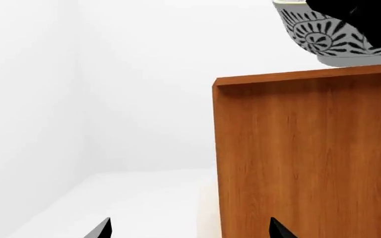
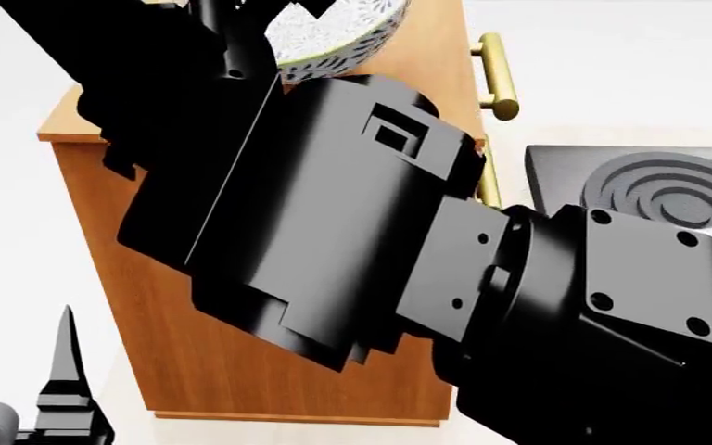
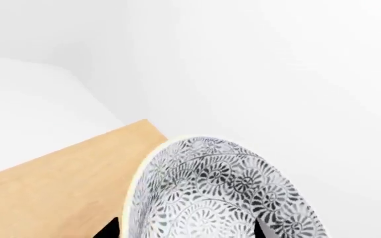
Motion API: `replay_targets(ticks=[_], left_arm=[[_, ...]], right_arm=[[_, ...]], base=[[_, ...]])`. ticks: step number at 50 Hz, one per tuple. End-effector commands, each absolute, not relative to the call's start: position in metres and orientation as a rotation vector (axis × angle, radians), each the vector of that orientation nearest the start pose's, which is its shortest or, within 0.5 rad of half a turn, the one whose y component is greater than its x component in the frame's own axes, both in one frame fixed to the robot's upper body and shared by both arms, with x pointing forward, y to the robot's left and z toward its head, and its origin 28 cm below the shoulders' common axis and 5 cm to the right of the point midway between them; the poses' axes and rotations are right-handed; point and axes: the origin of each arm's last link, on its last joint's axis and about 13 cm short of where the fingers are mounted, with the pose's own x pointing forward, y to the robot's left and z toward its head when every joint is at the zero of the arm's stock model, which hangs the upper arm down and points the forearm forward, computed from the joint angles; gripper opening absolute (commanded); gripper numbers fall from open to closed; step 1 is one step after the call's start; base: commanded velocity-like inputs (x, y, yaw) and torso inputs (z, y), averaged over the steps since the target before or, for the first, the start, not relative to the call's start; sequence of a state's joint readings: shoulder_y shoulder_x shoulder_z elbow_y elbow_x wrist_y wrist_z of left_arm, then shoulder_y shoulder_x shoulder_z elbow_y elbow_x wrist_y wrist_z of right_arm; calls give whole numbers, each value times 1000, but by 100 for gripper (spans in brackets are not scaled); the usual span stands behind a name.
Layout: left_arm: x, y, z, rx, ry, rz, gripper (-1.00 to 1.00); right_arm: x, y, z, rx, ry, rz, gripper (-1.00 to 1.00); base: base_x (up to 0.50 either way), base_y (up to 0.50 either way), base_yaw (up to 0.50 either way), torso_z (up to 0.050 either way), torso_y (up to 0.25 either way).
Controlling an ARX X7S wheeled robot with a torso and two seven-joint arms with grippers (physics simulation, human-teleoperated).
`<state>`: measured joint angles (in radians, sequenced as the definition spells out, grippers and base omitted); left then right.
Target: Put the bowl on the top of the cabinet.
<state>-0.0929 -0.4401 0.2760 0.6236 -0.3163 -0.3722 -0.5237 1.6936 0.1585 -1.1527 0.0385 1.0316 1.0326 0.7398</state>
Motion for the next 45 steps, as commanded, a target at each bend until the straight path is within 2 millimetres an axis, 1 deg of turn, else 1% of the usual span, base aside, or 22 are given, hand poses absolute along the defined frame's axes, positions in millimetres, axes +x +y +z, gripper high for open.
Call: replay_targets(ticks=[1,11,12,13,16,19,20,22,26,29,33,34,37,41,43,44,45], left_arm=[[197,214,126,83,-233,69,100],[197,213,127,85,-238,66,100],[197,213,128,85,-239,65,100],[197,212,128,85,-240,65,100],[198,212,127,87,-238,64,100],[197,211,128,87,-241,62,100],[197,211,128,86,-242,61,100],[197,210,128,86,-242,59,100],[197,208,129,86,-244,51,100],[196,208,130,88,-246,50,100],[196,209,131,88,-247,53,100],[196,209,131,87,-247,54,100],[196,209,131,87,-247,54,100],[195,209,131,87,-248,53,100],[195,209,131,88,-248,53,100],[196,208,131,89,-248,52,100],[196,208,130,88,-247,51,100]], right_arm=[[304,19,335,-718,-168,184,100],[286,17,354,-686,-212,190,100],[281,16,360,-672,-227,195,100],[280,16,362,-667,-232,194,100],[265,10,381,-636,-284,180,100],[255,6,393,-619,-317,170,100],[248,2,401,-608,-340,155,100],[238,-2,409,-599,-363,156,100],[230,-3,411,-602,-380,155,100],[228,-4,412,-602,-386,154,100],[219,-7,420,-588,-411,149,100],[214,-10,425,-574,-425,141,100],[207,-14,430,-561,-439,97,100],[191,-31,440,-543,-496,-2,100],[186,-36,442,-530,-498,6,100],[181,-43,444,-517,-520,-29,100],[178,-46,444,-518,-521,-25,100]], base=[[0,0,0,0,0],[0,0,0,0,0],[0,0,0,0,0],[0,0,0,0,0],[0,0,0,0,0],[0,0,0,0,0],[0,0,0,0,0],[0,0,0,0,0],[0,0,0,0,0],[0,0,0,0,0],[0,0,0,0,0],[0,0,0,0,0],[0,0,0,0,0],[0,0,0,0,0],[0,0,0,0,0],[0,0,0,0,0],[0,0,0,0,0]])
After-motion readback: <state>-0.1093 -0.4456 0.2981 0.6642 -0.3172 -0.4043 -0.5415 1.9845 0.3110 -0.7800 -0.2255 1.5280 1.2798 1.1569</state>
